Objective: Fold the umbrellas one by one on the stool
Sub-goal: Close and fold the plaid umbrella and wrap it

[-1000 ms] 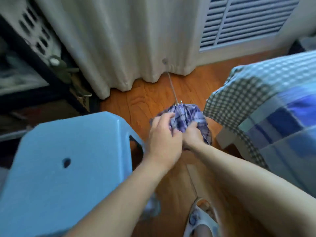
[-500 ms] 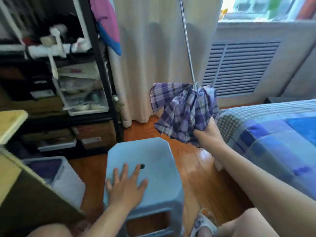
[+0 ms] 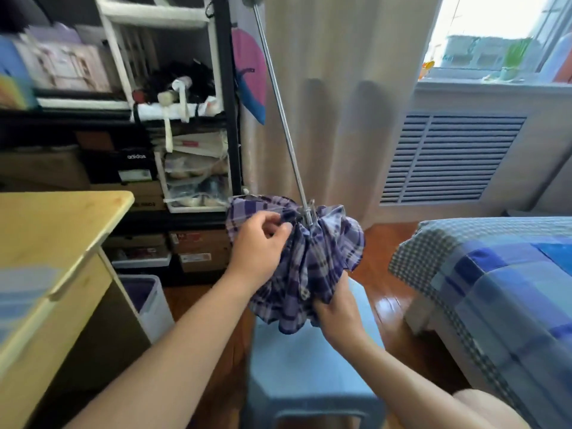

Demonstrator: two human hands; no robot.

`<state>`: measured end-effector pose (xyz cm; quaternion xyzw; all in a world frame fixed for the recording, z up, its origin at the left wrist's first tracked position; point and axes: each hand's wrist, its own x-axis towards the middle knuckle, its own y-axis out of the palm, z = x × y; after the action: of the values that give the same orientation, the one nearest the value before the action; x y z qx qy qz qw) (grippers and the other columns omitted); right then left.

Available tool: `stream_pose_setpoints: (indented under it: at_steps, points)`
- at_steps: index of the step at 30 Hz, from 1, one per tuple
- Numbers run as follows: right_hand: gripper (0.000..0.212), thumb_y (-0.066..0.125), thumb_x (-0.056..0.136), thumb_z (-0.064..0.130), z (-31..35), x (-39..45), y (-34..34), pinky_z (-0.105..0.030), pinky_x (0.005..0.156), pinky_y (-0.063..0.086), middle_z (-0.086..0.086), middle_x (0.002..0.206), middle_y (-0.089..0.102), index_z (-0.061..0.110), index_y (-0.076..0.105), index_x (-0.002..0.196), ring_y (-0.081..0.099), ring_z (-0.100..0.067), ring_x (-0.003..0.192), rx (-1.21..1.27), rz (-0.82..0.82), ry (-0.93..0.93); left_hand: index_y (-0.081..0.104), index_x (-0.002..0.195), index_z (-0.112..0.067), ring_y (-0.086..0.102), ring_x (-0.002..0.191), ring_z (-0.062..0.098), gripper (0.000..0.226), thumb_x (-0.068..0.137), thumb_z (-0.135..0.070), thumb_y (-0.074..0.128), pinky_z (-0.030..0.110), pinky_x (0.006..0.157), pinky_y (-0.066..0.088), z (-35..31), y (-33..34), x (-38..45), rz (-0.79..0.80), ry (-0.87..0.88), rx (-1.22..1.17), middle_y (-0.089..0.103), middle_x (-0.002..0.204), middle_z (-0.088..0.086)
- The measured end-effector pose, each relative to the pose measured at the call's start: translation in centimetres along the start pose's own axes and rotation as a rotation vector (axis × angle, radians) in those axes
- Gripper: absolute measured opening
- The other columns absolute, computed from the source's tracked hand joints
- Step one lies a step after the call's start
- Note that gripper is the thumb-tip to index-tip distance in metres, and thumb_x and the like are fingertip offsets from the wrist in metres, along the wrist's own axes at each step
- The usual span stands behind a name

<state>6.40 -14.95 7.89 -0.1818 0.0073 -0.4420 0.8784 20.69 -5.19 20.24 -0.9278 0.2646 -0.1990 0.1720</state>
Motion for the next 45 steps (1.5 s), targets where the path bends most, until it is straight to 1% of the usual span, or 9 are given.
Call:
stream_pose_setpoints:
  at_steps: [5,8,14,17,20,23,27,34,45]
  points:
    - [0.065,0.064,0.085,-0.004,-0.3,-0.9,1.9,-0.021,0.089,0.038,0.013,0.120,0.052,0.039,0.039,0.127,0.048,-0.004,0.107,-0.110,-0.060,-0.111,0.040,0.154,-0.034,0.051,0.126,0.015,0.078,0.087,-0.054,0.074,0.028,0.110,0.039,1.0,2.7,0.1,0.135,-0.042,-0.056,0.051,0.138,-0.001]
    - [0.057,0.066,0.087,0.006,-1.8,-1.0,1.5,-0.025,0.097,0.037,0.008,0.127,0.050,0.022,0.047,0.138,0.049,-0.017,0.119,-0.189,-0.051,-0.144,0.046,0.144,-0.036,0.049,0.113,0.018,0.074,0.081,-0.054,0.080,0.023,0.104,0.034,1.4,3.4,0.3,0.244,-0.075,0.091,0.042,0.130,0.003]
    - [0.095,0.075,0.085,0.032,-1.0,-0.6,-1.8,-0.036,0.101,0.037,-0.014,0.147,0.050,0.014,0.020,0.160,0.045,-0.039,0.129,-0.560,0.423,-0.010,0.060,0.130,-0.012,0.054,0.114,0.034,0.049,0.086,-0.020,0.079,0.026,0.094,0.038,3.3,4.0,0.3,0.214,-0.031,0.242,0.047,0.115,0.010]
    - [0.064,0.072,0.089,0.048,4.0,1.0,-6.7,-0.037,0.102,0.047,-0.007,0.133,0.062,0.017,0.051,0.141,0.058,-0.031,0.119,-0.921,0.735,0.101,0.061,0.129,-0.012,0.051,0.107,0.024,0.050,0.083,-0.016,0.081,0.022,0.092,0.035,3.1,3.7,0.3,0.222,0.019,0.217,0.046,0.113,0.006]
    - [0.025,0.064,0.098,0.040,11.1,2.7,-11.5,-0.034,0.085,0.056,0.000,0.096,0.074,0.017,0.074,0.102,0.068,-0.022,0.090,-0.913,0.466,0.053,0.061,0.123,-0.016,0.052,0.106,0.025,0.047,0.082,-0.019,0.083,0.029,0.095,0.042,2.3,3.8,0.5,0.282,0.087,0.257,0.045,0.112,0.004]
    - [0.023,0.066,0.098,0.037,15.3,5.5,-12.7,-0.036,0.092,0.055,0.002,0.102,0.074,0.018,0.075,0.108,0.069,-0.019,0.097,-0.705,0.157,-0.117,0.059,0.127,-0.019,0.050,0.108,0.022,0.050,0.084,-0.021,0.083,0.027,0.096,0.040,1.2,4.2,0.5,0.363,0.119,0.255,0.042,0.114,0.002]
    - [0.048,0.063,0.099,0.046,15.1,7.2,-10.8,-0.021,0.088,0.050,0.003,0.124,0.067,0.021,0.061,0.139,0.064,-0.006,0.100,-0.620,0.348,-0.054,0.058,0.134,-0.025,0.049,0.115,0.017,0.054,0.086,-0.016,0.082,0.020,0.099,0.034,-0.2,4.8,-0.3,0.446,0.143,0.173,0.043,0.122,0.001]
    - [0.040,0.068,0.098,0.039,13.3,6.9,-10.9,-0.026,0.049,0.032,-0.003,0.070,0.047,-0.001,0.068,0.100,0.038,-0.012,0.054,-0.362,0.263,-0.023,0.072,0.118,-0.033,0.056,0.094,0.000,0.031,0.091,-0.017,0.075,0.018,0.091,0.044,0.7,3.4,-0.7,0.392,0.237,0.105,0.057,0.107,-0.011]
    - [0.021,0.067,0.100,0.030,14.2,6.1,-13.8,-0.042,0.096,0.059,-0.005,0.099,0.080,0.012,0.075,0.107,0.077,-0.019,0.092,-0.337,0.424,0.082,0.072,0.113,-0.030,0.056,0.088,0.002,0.028,0.089,-0.018,0.078,0.016,0.086,0.040,1.8,0.9,-0.4,0.285,0.225,0.175,0.057,0.101,-0.010]
